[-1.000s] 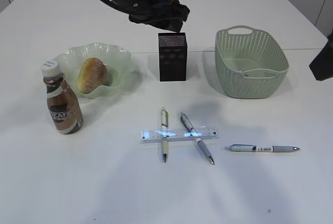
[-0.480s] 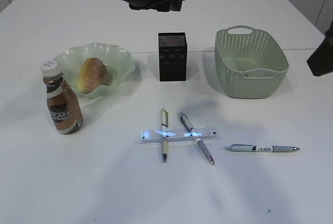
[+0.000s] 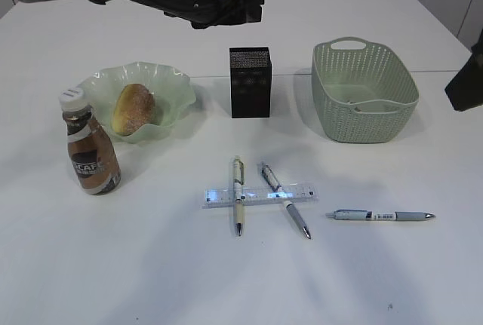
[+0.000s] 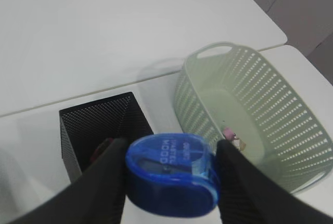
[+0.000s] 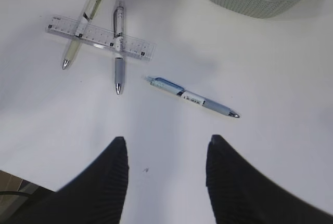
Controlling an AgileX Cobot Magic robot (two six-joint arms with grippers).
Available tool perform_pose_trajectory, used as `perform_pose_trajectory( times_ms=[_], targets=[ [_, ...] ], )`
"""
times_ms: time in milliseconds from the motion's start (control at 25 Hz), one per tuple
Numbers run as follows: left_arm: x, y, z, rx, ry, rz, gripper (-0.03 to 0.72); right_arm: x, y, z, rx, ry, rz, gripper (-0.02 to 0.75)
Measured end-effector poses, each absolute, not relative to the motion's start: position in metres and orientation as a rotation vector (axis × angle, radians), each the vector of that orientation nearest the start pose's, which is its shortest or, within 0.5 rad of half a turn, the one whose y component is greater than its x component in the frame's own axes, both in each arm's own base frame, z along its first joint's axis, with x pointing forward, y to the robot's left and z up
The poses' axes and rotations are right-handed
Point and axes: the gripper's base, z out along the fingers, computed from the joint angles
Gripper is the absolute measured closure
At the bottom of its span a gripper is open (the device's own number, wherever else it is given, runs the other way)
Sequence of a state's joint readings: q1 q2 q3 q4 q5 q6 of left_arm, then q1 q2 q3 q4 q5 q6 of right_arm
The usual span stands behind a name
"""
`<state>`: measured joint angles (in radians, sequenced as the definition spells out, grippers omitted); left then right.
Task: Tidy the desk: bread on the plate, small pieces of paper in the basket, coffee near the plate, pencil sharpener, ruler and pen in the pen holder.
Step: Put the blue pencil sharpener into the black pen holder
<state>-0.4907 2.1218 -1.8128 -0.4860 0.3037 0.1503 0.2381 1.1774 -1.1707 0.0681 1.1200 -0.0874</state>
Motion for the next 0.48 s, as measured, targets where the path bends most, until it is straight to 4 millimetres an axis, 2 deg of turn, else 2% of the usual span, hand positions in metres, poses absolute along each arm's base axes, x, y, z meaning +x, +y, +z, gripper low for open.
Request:
perform_pose_trajectory(
  times_ms=[240, 480],
  targets=[
    [0.454, -0.255, 0.242, 0.219, 2.094, -0.645, 0.347, 0.214, 0.058, 0.362, -0.406, 2.582, 0.146, 0.344],
    [0.463, -0.255, 0.23, 0.172, 2.048, -0.62, 0.347, 0.214, 0.058, 0.362, -0.406, 2.581, 0.146, 0.345]
  ],
)
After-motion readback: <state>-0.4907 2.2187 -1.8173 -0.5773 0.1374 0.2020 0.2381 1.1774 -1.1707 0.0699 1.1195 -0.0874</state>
